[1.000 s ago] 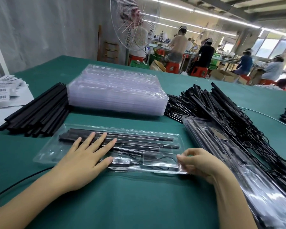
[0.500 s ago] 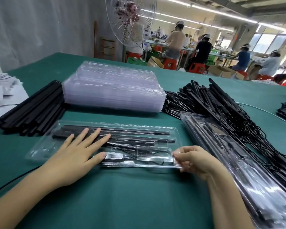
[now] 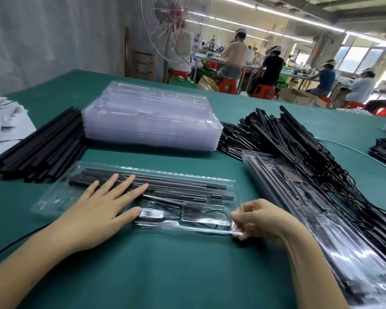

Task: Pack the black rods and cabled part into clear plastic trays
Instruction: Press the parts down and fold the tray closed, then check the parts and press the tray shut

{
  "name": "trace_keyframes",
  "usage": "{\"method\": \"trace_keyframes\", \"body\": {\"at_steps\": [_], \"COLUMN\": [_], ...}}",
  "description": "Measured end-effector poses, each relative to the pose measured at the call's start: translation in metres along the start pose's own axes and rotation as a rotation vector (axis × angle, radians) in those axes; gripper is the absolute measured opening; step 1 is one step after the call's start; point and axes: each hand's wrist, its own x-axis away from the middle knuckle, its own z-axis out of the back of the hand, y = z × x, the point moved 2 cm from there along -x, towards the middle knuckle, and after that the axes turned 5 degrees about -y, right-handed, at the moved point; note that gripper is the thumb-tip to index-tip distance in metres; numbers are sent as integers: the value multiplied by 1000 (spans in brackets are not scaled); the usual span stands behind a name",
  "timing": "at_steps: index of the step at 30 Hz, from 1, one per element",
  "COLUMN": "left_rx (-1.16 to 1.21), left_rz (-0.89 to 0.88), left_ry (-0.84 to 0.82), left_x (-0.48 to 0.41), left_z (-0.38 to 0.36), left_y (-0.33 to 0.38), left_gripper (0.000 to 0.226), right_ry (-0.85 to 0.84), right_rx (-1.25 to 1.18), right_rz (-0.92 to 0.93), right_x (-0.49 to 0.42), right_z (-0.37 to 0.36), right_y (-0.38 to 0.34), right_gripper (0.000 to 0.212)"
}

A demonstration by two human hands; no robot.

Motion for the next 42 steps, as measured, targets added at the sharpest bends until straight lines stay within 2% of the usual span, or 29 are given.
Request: {"method": "trace_keyframes", "body": {"at_steps": [3, 14, 19, 22, 30, 34, 42], "left_rx": [16, -6, 21, 51, 53, 50, 29], "left_rz": [-4, -5, 3, 10, 18, 17, 10], "left_ry": [3, 17, 17, 40, 48, 37, 3], "left_x": [1, 1, 0, -1, -1, -2, -2], "left_z": [1, 0, 1, 4, 4, 3, 2], "left_y": [-1, 0, 0, 2, 1, 0, -6], "left_gripper": [61, 61, 60, 61, 60, 62, 44], "right_ry": [-26, 211, 160, 227, 270, 257, 23], "right_rx": [-25, 43, -36, -150, -157, -156, 34], "right_rz": [35, 129, 122, 218, 332, 268, 64], "right_x": [3, 0, 4, 4, 0, -3, 8], "right_z": [1, -13, -10, -10, -11, -10, -3], "right_y": [0, 4, 1, -2, 3, 7, 4], "right_gripper": [8, 21, 9, 12, 2, 11, 18]}}
